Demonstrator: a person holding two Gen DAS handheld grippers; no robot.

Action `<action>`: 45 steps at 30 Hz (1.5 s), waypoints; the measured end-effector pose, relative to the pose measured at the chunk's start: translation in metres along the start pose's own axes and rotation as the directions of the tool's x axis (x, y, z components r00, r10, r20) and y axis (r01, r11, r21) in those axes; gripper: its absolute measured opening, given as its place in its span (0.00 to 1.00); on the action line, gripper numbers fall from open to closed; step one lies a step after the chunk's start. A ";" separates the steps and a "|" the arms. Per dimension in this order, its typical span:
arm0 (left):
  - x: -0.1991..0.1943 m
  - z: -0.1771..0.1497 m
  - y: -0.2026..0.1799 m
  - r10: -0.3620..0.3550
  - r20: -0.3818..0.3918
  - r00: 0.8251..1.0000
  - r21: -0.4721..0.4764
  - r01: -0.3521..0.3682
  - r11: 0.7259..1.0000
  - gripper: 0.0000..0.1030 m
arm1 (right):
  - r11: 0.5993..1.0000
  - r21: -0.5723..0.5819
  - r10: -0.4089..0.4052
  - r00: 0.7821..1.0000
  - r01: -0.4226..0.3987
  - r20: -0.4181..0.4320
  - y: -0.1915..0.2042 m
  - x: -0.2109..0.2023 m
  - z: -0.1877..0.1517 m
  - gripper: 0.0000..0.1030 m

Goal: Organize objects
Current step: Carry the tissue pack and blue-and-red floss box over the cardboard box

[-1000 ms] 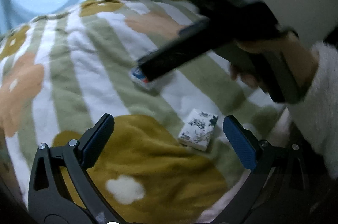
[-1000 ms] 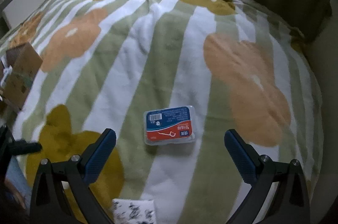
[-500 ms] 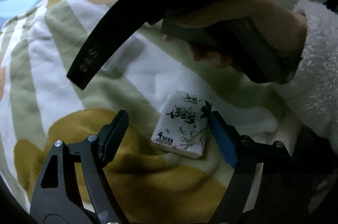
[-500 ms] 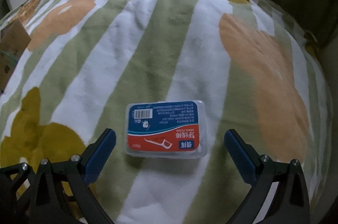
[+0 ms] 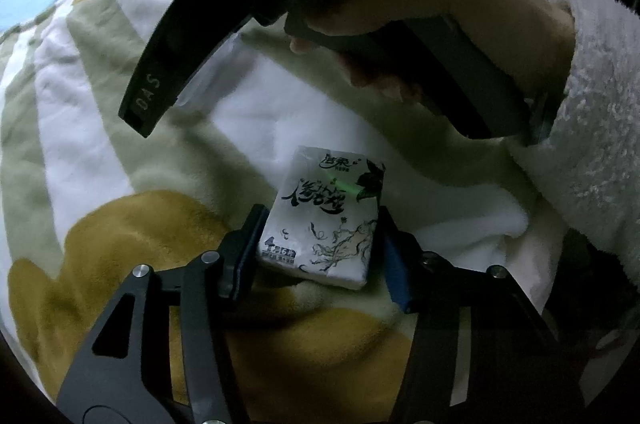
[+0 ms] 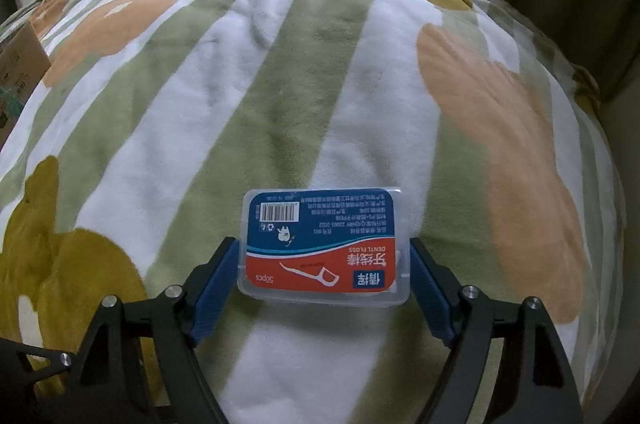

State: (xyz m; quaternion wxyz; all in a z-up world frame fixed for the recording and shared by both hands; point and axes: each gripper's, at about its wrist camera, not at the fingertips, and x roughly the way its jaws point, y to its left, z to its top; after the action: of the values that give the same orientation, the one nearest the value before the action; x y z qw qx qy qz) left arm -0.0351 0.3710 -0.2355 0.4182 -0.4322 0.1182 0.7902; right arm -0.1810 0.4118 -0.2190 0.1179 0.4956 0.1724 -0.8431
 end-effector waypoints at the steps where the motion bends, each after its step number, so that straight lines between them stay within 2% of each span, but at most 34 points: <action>1: -0.001 0.000 0.001 -0.003 0.003 1.000 -0.004 0.003 1.000 0.47 | 1.000 0.003 -0.001 1.000 0.001 0.003 0.000 0.000 -0.001 0.76; 14: -0.042 -0.005 0.015 0.008 0.058 0.998 -0.030 -0.006 1.000 0.47 | 0.999 0.041 0.004 0.999 -0.006 0.049 0.006 -0.034 0.009 0.76; 21: -0.072 -0.001 0.018 0.053 0.093 0.994 -0.044 -0.050 0.998 0.47 | 0.999 0.027 0.016 0.997 -0.018 0.081 0.022 -0.062 0.022 0.76; 25: -0.099 0.003 0.030 0.106 0.114 0.988 -0.067 -0.099 0.993 0.47 | 0.999 0.043 0.028 0.994 -0.032 0.107 0.032 -0.078 0.036 0.76; 32: -0.164 -0.008 0.058 0.191 0.169 0.967 -0.129 -0.170 0.977 0.47 | 0.996 0.050 0.069 0.985 -0.078 0.157 0.061 -0.111 0.062 0.76; 37: -0.209 -0.015 0.082 0.242 0.203 0.949 -0.176 -0.208 0.962 0.47 | 0.993 0.011 0.113 0.979 -0.117 0.167 0.093 -0.132 0.083 0.76; 43: -0.254 -0.035 0.118 0.305 0.214 0.928 -0.264 -0.245 0.933 0.47 | 0.987 -0.065 0.155 0.973 -0.146 0.173 0.146 -0.157 0.107 0.76; 45: -0.271 -0.043 0.132 0.338 0.216 0.916 -0.292 -0.270 0.918 0.47 | 0.985 -0.077 0.167 0.970 -0.156 0.177 0.161 -0.164 0.115 0.76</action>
State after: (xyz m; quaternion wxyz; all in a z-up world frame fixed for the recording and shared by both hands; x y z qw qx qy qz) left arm -0.0353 0.1141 -0.0725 0.2419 -0.3502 0.0252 0.9046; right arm -0.1342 0.2230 -0.0514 0.2170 0.4243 0.1462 -0.8669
